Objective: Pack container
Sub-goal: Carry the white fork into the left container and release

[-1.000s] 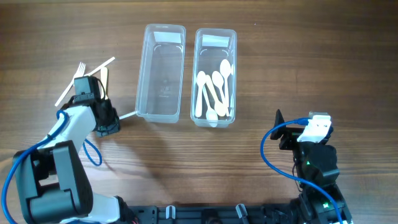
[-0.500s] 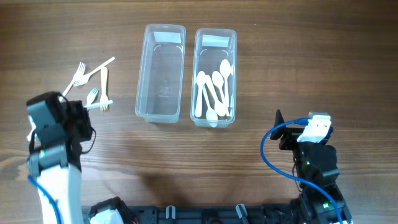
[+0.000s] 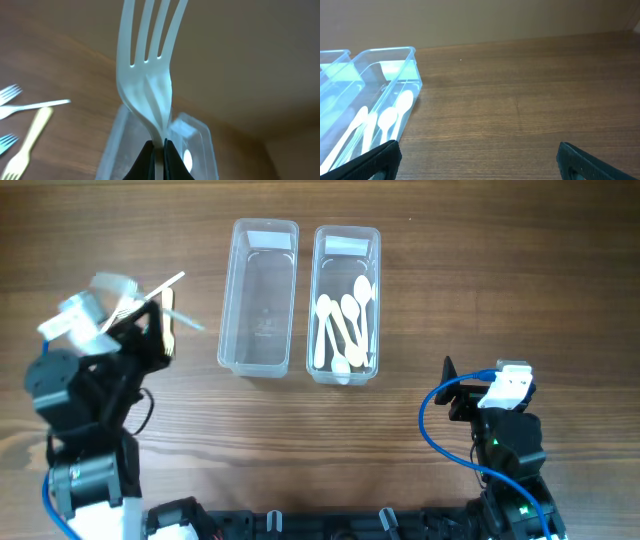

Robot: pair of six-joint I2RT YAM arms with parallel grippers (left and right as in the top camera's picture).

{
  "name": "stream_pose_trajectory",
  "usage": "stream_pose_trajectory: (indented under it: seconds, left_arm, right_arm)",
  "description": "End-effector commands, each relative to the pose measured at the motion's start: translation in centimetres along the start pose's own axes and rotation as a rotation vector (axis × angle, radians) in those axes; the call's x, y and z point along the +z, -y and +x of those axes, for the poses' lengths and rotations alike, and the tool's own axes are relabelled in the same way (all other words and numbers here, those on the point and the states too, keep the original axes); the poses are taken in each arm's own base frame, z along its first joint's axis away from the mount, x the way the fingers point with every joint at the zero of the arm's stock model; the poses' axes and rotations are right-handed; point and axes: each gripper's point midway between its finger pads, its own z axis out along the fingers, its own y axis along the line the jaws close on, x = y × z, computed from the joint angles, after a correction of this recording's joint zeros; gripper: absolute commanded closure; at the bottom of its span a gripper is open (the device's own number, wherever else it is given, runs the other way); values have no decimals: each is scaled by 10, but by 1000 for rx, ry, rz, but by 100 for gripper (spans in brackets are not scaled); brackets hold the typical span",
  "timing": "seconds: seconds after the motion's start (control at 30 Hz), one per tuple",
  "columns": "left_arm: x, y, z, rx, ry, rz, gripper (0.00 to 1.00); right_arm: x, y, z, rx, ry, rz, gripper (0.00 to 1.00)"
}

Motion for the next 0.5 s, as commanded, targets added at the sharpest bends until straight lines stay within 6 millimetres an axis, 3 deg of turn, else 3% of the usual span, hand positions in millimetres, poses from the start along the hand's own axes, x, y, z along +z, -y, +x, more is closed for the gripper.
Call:
stream_pose_trajectory:
  seconds: [0.0, 0.07, 0.17, 0.37, 0.4, 0.43, 0.47]
  left_arm:
    - [25, 31, 33, 229, -131, 153, 96]
    - [48, 39, 62, 316, -223, 204, 96]
    - [79, 33, 92, 387, -312, 208, 96]
    - [121, 10, 120, 390, -383, 193, 94]
    - [124, 8, 122, 389, -385, 192, 90]
    - [127, 6, 125, 383, -392, 189, 75]
    - [128, 5, 126, 382, -396, 187, 53]
  right_arm:
    - [0, -2, 0, -11, 4, -9, 0]
    - [0, -2, 0, -12, 4, -8, 0]
    - [0, -2, 0, -11, 4, -9, 0]
    - [0, -2, 0, -11, 4, -9, 0]
    - [0, -2, 0, -11, 4, -9, 0]
    - [0, -2, 0, -11, 4, -9, 0]
    - [0, -2, 0, -12, 4, -8, 0]
